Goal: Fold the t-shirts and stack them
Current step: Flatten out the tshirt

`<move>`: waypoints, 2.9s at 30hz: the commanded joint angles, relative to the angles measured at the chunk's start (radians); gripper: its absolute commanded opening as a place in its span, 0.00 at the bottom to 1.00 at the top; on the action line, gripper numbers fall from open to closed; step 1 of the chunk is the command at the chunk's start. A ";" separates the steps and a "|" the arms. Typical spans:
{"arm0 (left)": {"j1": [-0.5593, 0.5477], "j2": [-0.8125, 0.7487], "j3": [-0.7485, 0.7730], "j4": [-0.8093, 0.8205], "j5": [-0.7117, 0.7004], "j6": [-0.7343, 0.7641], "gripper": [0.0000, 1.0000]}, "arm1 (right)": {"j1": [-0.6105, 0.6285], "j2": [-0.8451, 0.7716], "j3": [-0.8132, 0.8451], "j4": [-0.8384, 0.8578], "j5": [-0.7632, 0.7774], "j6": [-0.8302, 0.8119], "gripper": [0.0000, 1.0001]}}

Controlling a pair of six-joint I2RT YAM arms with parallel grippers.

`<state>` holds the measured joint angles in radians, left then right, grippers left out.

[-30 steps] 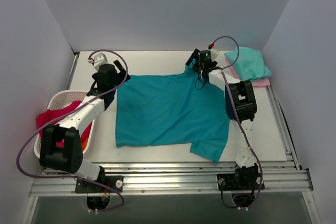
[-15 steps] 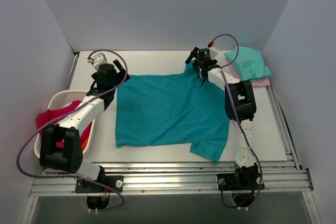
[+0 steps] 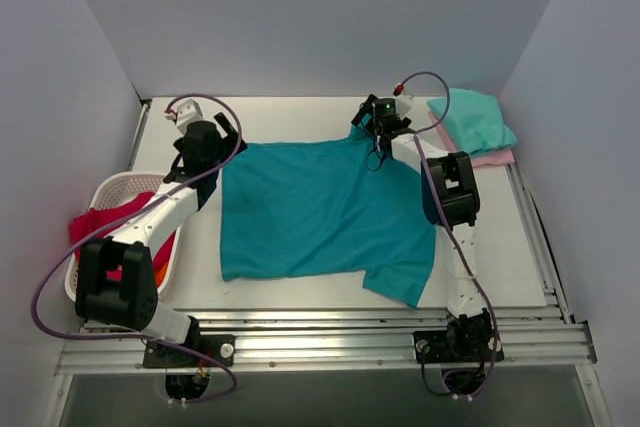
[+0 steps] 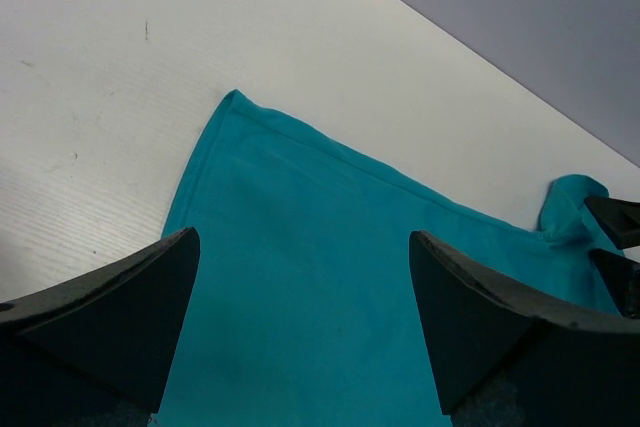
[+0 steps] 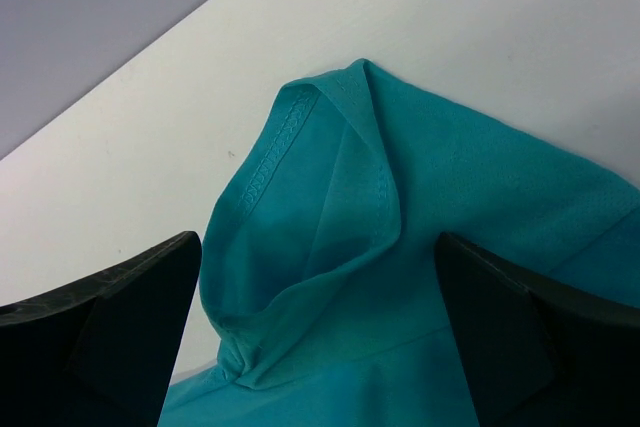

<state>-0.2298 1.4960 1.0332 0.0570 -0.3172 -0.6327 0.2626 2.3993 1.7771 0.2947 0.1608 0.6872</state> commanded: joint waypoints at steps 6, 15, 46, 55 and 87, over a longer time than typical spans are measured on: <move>0.007 -0.006 0.007 0.050 0.003 -0.002 0.95 | 0.012 0.066 0.084 -0.006 -0.020 0.020 1.00; 0.009 0.006 0.010 0.055 -0.002 -0.001 0.95 | 0.018 0.011 0.084 -0.011 -0.007 0.011 1.00; 0.024 0.078 0.036 0.064 0.010 0.001 0.95 | 0.053 0.313 0.407 0.181 -0.187 0.106 1.00; 0.027 0.070 0.031 0.066 -0.002 0.005 0.95 | 0.137 0.542 0.695 0.639 -0.189 0.270 1.00; -0.275 -0.200 -0.289 -0.055 -0.065 -0.133 0.99 | 0.171 -1.068 -0.982 -0.095 0.715 0.182 1.00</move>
<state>-0.4511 1.3403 0.7914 0.0319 -0.3347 -0.7132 0.4129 1.3968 0.8097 0.4808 0.7414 0.6670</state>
